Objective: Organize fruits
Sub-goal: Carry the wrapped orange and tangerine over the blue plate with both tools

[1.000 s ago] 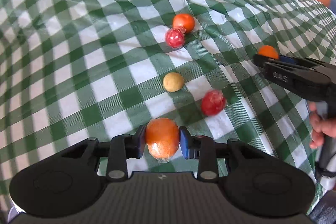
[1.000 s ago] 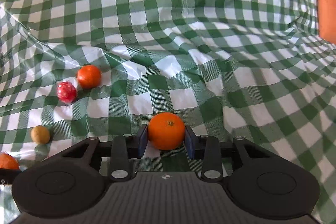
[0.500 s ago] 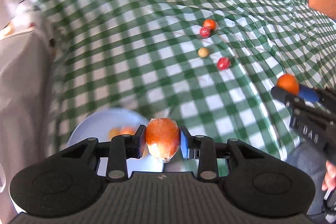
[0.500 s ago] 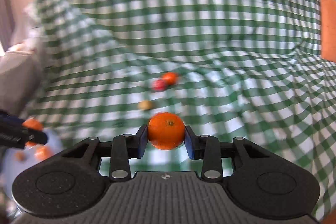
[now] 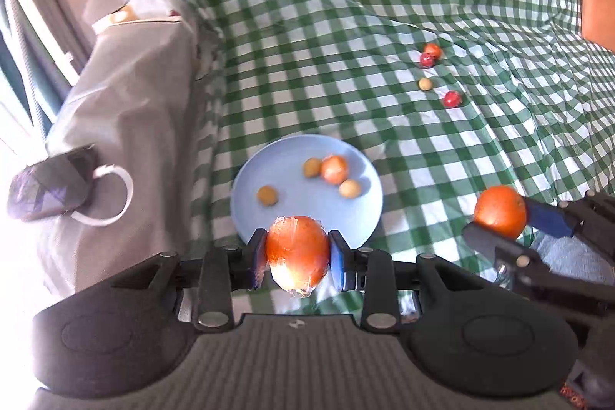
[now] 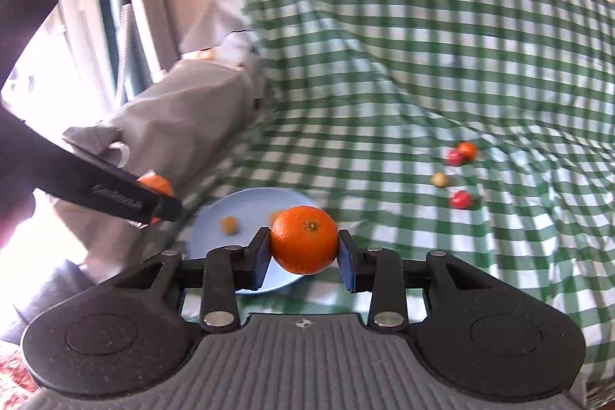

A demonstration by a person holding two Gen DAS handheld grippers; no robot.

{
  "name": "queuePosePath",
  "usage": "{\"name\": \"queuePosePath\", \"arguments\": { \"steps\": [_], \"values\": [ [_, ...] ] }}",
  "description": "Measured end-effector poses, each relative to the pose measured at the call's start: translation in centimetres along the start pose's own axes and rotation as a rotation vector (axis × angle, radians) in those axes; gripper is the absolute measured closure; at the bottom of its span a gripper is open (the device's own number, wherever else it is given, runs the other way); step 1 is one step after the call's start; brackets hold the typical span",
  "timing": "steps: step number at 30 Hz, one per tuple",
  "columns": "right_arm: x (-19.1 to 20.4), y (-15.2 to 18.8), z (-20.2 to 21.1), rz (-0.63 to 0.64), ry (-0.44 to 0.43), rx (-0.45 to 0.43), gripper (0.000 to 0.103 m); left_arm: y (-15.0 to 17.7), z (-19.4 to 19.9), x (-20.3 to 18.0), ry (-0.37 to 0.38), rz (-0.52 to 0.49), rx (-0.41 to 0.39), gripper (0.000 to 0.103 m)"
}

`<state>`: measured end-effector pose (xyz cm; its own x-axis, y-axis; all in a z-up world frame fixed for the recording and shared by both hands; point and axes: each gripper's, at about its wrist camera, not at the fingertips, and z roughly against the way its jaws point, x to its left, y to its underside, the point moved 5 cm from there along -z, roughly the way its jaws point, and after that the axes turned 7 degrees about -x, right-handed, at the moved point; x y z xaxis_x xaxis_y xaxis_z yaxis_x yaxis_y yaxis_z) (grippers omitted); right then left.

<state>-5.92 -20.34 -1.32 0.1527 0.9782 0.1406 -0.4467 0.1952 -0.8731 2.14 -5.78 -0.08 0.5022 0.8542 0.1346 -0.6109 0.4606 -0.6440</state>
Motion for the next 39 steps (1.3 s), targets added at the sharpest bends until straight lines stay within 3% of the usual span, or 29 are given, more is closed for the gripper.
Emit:
{"name": "queuePosePath", "arguments": {
  "steps": [7,14,28,39],
  "values": [
    [4.8,1.1,1.7,0.086,-0.047,0.01,0.065,3.1,2.5,2.2,-0.009,0.054,-0.012,0.066],
    [6.5,1.4,2.7,0.135,-0.05,0.006,0.065,5.0,3.4,3.2,-0.007,0.094,-0.011,0.066],
    [6.3,1.8,0.9,0.159,-0.048,0.056,0.065,4.9,0.9,4.1,0.006,0.128,0.033,0.066],
    [5.1,1.6,-3.2,0.148,-0.011,0.108,0.065,2.3,-3.4,5.4,-0.003,0.149,0.056,0.066]
  ]
}}
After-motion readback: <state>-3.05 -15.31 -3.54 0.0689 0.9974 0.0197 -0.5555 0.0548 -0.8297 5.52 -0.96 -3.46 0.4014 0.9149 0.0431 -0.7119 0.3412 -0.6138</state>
